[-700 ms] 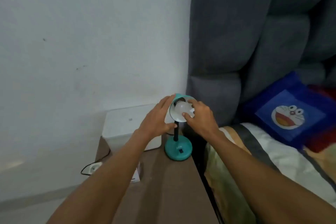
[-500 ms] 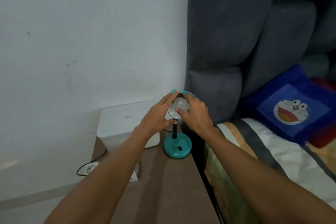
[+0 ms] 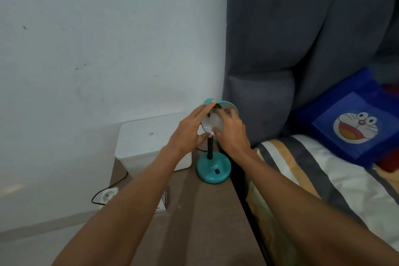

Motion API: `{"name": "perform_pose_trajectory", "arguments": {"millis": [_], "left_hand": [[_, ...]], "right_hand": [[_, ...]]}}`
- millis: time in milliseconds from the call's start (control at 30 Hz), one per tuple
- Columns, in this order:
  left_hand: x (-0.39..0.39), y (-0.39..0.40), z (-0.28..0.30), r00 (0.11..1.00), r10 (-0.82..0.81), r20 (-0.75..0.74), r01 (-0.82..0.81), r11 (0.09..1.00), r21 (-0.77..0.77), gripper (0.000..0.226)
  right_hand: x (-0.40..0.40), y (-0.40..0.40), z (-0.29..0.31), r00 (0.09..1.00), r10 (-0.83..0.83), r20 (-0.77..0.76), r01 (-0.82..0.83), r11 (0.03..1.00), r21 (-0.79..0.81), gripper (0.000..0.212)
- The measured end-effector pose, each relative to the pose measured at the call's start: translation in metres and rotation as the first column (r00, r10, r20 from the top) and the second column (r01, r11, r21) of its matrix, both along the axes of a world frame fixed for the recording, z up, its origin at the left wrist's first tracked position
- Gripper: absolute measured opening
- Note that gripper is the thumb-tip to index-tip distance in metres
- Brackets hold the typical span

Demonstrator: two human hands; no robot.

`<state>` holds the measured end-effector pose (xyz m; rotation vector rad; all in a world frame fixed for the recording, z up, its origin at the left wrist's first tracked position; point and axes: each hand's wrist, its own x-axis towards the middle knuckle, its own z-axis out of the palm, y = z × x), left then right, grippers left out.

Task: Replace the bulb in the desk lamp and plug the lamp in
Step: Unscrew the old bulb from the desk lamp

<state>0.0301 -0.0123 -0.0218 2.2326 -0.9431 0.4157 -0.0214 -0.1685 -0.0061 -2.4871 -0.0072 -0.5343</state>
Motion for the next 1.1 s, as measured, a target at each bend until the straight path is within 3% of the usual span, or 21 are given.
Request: {"name": "perform_pose_trajectory", "arguments": {"millis": [67, 200, 300, 433, 633, 800, 1000, 1100], "left_hand": [[-0.0004, 0.0006, 0.0016, 1.000, -0.001, -0.001, 0.001, 1.000, -0.009, 0.099], [-0.0005, 0.0013, 0.0026, 1.000, -0.019, 0.004, 0.019, 1.000, 0.003, 0.097], [0.0015, 0.0016, 0.0004, 1.000, -0.010, -0.015, 0.010, 1.000, -0.002, 0.101], [0.0017, 0.0024, 0.0006, 1.000, -0.002, -0.013, 0.002, 1.000, 0.008, 0.101], [0.0013, 0.0009, 0.0013, 1.000, 0.007, -0.019, -0.007, 1.000, 0.020, 0.103], [-0.0010, 0.0027, 0.0022, 1.000, 0.002, -0.020, -0.002, 1.000, 0.013, 0.102], [-0.0004, -0.0004, 0.0028, 1.000, 0.011, -0.022, -0.011, 1.000, 0.013, 0.105], [-0.0017, -0.0002, 0.0039, 1.000, 0.012, -0.024, -0.012, 1.000, 0.005, 0.104]], "right_hand": [[-0.0022, 0.0006, -0.0023, 1.000, -0.009, 0.008, 0.009, 0.999, 0.031, 0.067], [-0.0017, -0.0013, -0.0002, 0.995, -0.089, -0.046, 0.098, 0.964, 0.247, 0.060], [0.0008, -0.0010, 0.0030, 0.995, -0.075, -0.068, 0.088, 0.974, 0.207, 0.055], [-0.0004, 0.0014, -0.0001, 0.997, -0.065, -0.048, 0.070, 0.990, 0.124, 0.066], [-0.0007, 0.0077, 0.0020, 0.988, -0.128, -0.084, 0.148, 0.935, 0.323, 0.060], [-0.0029, 0.0065, 0.0007, 0.995, -0.090, -0.048, 0.097, 0.980, 0.176, 0.058], [-0.0014, 0.0074, 0.0019, 0.988, -0.138, -0.074, 0.154, 0.944, 0.293, 0.056], [0.0010, 0.0064, 0.0032, 0.989, -0.129, -0.076, 0.143, 0.965, 0.219, 0.054]]}}
